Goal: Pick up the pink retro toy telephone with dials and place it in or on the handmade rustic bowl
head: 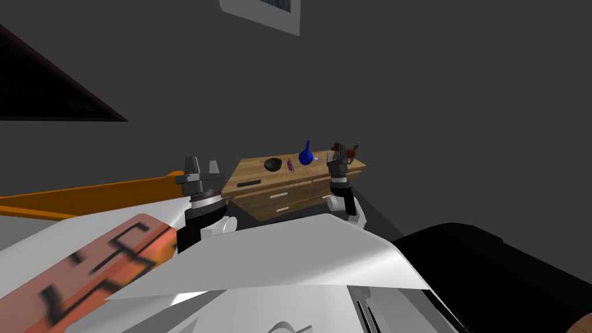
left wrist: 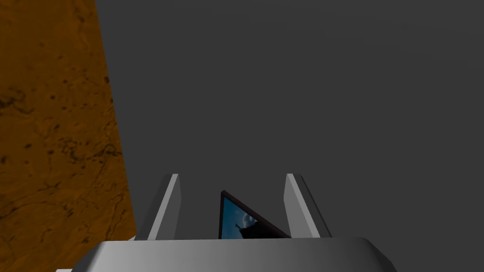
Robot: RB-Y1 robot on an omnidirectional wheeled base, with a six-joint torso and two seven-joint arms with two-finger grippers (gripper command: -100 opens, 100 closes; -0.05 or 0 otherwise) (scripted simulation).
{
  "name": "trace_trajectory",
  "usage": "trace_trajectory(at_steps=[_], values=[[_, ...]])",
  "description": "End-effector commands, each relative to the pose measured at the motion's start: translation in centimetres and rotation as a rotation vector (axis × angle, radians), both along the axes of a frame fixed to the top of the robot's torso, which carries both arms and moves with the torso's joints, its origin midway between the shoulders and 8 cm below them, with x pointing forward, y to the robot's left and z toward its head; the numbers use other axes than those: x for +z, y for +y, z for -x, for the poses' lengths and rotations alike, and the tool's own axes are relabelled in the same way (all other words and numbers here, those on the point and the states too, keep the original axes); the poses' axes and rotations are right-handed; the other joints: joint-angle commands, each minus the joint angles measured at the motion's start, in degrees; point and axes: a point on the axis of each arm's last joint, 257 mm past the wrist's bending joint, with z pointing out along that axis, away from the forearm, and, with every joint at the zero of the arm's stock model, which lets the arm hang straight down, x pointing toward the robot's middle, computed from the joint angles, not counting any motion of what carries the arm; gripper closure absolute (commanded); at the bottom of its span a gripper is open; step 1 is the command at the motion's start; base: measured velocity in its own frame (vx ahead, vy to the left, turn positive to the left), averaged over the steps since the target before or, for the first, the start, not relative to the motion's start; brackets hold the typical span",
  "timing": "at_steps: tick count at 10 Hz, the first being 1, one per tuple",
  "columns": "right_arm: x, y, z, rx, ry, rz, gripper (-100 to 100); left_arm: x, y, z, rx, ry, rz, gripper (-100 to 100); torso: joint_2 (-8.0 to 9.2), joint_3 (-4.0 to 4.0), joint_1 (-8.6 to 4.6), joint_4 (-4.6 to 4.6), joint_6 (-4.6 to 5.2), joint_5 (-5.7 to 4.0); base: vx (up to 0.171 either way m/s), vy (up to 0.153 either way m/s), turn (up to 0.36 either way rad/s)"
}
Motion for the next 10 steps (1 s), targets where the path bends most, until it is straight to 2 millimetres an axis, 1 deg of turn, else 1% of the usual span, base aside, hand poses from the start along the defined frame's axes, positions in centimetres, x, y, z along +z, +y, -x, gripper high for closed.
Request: trace_trajectory(at_steps=[1, 2, 3, 4, 5, 6, 7, 8, 9, 10], values=[[0.0, -0.1, -1.1, 0.034, 0.019, -0.027, -100, 0.0, 0.0, 0.0, 0.000, 0.000, 0.000, 0, 0.00, 0.00, 0.00, 0.00, 0.00, 0.00, -0.004, -0.005, 0.073], [0.2, -0.3, -2.0, 0.050, 0.032, -0.041, -100, 0.0, 0.0, 0.0, 0.000, 0.000, 0.000, 0, 0.00, 0.00, 0.00, 0.00, -0.02, 0.00, -0.005, -0.009, 0.140], [0.1, -0.3, -2.0, 0.064, 0.036, -0.057, -100, 0.0, 0.0, 0.0, 0.000, 0.000, 0.000, 0, -0.01, 0.00, 0.00, 0.00, -0.03, 0.00, -0.003, -0.010, 0.064], [0.1, -0.6, -3.1, 0.081, 0.054, -0.078, -100, 0.0, 0.0, 0.0, 0.000, 0.000, 0.000, 0, 0.00, 0.00, 0.00, 0.00, 0.00, 0.00, -0.004, -0.007, 0.094], [0.1, -0.6, -3.1, 0.091, 0.054, -0.088, -100, 0.0, 0.0, 0.0, 0.000, 0.000, 0.000, 0, 0.00, 0.00, 0.00, 0.00, -0.02, 0.00, -0.003, -0.007, 0.052], [0.2, -0.9, -4.1, 0.108, 0.073, -0.112, -100, 0.0, 0.0, 0.0, 0.000, 0.000, 0.000, 0, 0.00, 0.00, 0.01, 0.00, 0.00, 0.00, -0.003, -0.007, 0.088], [0.2, -0.9, -4.1, 0.117, 0.073, -0.122, -100, 0.0, 0.0, 0.0, 0.000, 0.000, 0.000, 0, -0.01, 0.00, 0.01, 0.00, -0.01, 0.00, -0.003, -0.007, 0.058], [0.2, -1.3, -5.2, 0.131, 0.093, -0.148, -100, 0.0, 0.0, 0.0, 0.000, 0.000, 0.000, 0, 0.00, 0.00, 0.01, 0.00, 0.01, 0.00, -0.005, -0.006, 0.102], [0.2, -1.3, -5.2, 0.142, 0.093, -0.161, -100, 0.0, 0.0, 0.0, 0.000, 0.000, 0.000, 0, 0.00, 0.00, 0.01, 0.00, -0.01, 0.00, -0.004, -0.008, 0.063], [0.2, -1.7, -6.3, 0.154, 0.113, -0.188, -100, 0.0, 0.0, 0.0, 0.000, 0.000, 0.000, 0, 0.00, 0.00, 0.01, 0.00, 0.01, 0.00, -0.004, -0.007, 0.113]])
